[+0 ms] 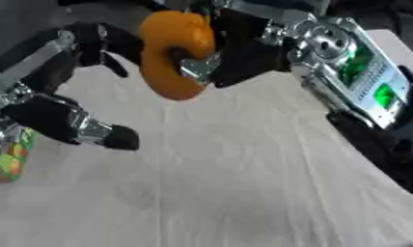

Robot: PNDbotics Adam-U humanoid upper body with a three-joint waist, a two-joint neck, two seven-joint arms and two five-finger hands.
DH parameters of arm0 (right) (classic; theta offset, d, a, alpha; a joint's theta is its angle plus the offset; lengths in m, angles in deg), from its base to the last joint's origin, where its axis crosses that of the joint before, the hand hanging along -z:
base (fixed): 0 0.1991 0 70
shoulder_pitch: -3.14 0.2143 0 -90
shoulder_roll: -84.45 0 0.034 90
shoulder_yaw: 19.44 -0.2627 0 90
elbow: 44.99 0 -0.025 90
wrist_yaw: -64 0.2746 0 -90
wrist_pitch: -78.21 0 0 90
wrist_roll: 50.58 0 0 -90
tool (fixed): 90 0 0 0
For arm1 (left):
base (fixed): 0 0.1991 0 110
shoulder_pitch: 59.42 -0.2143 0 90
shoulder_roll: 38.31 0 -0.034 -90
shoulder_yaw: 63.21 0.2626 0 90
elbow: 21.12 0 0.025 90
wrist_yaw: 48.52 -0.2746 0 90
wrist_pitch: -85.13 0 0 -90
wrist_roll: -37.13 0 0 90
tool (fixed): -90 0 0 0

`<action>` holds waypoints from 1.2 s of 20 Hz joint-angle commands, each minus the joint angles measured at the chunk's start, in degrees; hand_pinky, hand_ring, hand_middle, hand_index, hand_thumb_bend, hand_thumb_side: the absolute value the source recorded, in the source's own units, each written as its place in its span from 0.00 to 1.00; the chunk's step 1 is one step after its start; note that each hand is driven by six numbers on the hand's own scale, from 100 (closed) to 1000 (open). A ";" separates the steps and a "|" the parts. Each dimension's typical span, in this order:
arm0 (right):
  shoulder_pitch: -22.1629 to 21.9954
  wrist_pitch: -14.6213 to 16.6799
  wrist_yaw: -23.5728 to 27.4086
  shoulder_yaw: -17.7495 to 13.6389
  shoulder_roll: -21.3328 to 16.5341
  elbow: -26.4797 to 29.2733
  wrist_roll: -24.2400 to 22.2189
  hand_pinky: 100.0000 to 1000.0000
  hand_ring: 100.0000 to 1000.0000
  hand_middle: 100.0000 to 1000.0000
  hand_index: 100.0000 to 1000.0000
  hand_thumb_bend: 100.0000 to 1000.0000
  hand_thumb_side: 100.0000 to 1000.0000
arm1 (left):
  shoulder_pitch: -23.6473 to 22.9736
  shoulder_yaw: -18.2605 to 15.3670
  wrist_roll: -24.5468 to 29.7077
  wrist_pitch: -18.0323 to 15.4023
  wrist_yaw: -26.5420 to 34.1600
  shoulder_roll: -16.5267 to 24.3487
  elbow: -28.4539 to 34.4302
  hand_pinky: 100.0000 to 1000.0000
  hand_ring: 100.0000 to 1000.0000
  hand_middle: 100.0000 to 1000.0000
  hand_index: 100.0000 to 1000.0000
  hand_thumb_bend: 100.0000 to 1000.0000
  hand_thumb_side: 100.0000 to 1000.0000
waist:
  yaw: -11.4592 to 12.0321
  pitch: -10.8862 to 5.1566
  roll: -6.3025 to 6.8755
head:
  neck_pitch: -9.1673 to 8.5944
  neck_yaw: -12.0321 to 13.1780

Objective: Pick up the objects with one hand, pass them to the other hand, and then place them into the box on the other side of the table.

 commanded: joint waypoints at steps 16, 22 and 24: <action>-0.07 -0.69 0.82 -1.52 -0.90 2.14 2.90 0.69 0.65 0.38 0.54 0.00 0.00 | -2.09 1.85 -15.99 2.02 5.16 4.21 0.70 0.60 0.67 0.57 0.76 0.96 0.26 | -0.39 -1.23 0.17 | -1.10 0.09; 0.52 -1.05 0.78 -0.91 -0.63 2.27 1.91 0.69 0.65 0.38 0.54 0.00 0.00 | -1.40 1.75 -14.66 1.66 5.04 3.43 1.08 0.61 0.69 0.59 0.76 0.97 0.26 | -0.33 -1.24 0.05 | -0.92 0.12; 0.68 -1.16 0.62 -0.74 -0.55 2.15 1.57 0.69 0.65 0.38 0.54 0.00 0.00 | -1.04 1.79 -13.89 1.21 4.90 3.15 1.35 0.61 0.69 0.60 0.76 0.97 0.26 | -0.30 -1.24 0.01 | -0.82 0.16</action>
